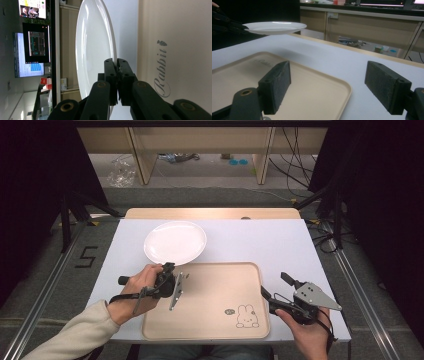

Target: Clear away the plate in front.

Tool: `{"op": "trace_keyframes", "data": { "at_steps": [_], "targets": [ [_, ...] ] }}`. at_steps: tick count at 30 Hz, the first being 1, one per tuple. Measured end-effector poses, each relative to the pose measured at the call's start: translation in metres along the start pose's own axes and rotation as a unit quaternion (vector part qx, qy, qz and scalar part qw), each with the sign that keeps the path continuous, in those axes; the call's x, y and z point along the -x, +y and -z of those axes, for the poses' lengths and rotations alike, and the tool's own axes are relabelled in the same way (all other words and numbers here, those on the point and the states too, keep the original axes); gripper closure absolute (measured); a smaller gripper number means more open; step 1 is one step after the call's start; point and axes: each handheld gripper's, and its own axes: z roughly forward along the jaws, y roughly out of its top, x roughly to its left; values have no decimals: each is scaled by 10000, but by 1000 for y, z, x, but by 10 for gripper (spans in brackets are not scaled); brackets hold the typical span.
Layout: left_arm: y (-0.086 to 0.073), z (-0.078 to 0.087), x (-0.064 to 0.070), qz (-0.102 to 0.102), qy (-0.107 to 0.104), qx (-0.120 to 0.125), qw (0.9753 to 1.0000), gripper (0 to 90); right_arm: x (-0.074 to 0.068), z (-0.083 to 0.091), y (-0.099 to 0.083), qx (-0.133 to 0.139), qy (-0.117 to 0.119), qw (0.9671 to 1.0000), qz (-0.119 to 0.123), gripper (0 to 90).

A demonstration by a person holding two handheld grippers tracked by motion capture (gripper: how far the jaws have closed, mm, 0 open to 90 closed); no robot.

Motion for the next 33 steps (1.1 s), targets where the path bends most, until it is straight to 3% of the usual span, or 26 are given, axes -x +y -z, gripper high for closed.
{"op": "trace_keyframes", "data": {
  "at_steps": [33],
  "targets": [
    [21, 29, 17, -231, -47, 368, 9990, 874, 0, 0, 0, -31, 20, 10000, 10, 220]
  ]
}}
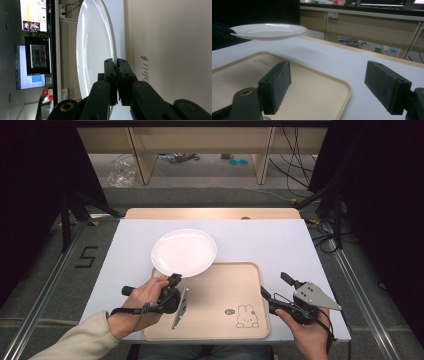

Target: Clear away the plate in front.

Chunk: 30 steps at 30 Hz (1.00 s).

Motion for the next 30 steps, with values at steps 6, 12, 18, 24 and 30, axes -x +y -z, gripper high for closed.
{"op": "trace_keyframes", "data": {
  "at_steps": [6, 12, 18, 24, 30],
  "targets": [
    [4, 4, 3, -26, -13, 76, 10000, 874, 0, 0, 0, -9, -10, 10000, 6, 220],
    [8, 10, 7, -80, -31, 143, 9999, 874, 0, 0, 0, -9, -11, 10000, 4, 220],
    [10, 15, 10, -108, -59, 200, 9997, 874, 0, -1, 0, 26, -16, 10000, 0, 220],
    [13, 19, 15, -141, -98, 276, 9995, 873, 0, 0, 0, -7, -6, 10000, -4, 220],
    [17, 23, 20, -214, -134, 344, 9991, 873, 0, -1, 0, 26, -22, 10000, -10, 221]
  ]
}}
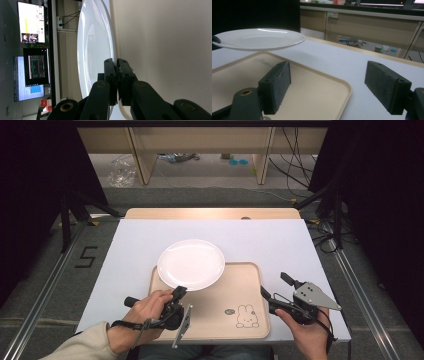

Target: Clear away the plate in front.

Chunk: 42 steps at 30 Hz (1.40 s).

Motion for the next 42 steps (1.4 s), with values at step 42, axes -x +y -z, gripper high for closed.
{"op": "trace_keyframes", "data": {
  "at_steps": [42],
  "targets": [
    [18, -3, 20, -157, -515, 319, 9980, 870, 0, 1, 0, -85, -5, 10000, -12, 223]
  ]
}}
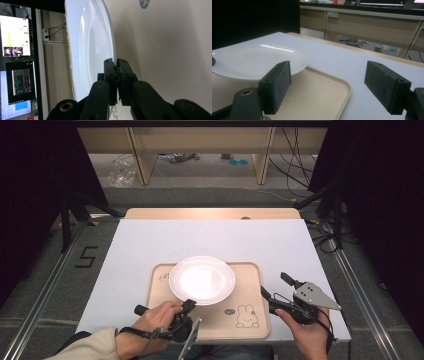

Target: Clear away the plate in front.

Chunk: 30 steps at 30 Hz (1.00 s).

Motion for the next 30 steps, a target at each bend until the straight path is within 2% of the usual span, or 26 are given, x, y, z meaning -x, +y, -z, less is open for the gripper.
{"op": "trace_keyframes", "data": {
  "at_steps": [3, 4, 7, 17, 27, 30],
  "targets": [
    [1, -2, 2, 2, -84, 2, 10000, 870, 0, 0, 0, 20, -10, 10000, 23, 223],
    [1, -2, 2, 2, -84, 2, 10000, 869, 0, -2, -1, 146, 33, 9999, -6, 223],
    [2, -2, 3, 23, -122, 27, 9999, 869, 0, 0, 0, 0, 1, 10000, 3, 223],
    [3, -5, 6, -52, -219, 33, 9997, 867, 0, -1, 0, 42, 40, 10000, -10, 224],
    [1, -10, 8, 61, -405, 45, 9992, 862, 0, -1, -1, 19, 28, 10000, 21, 225],
    [1, -11, 9, 8, -396, 59, 9992, 862, 0, -1, -1, 21, 28, 10000, 20, 224]
  ]
}}
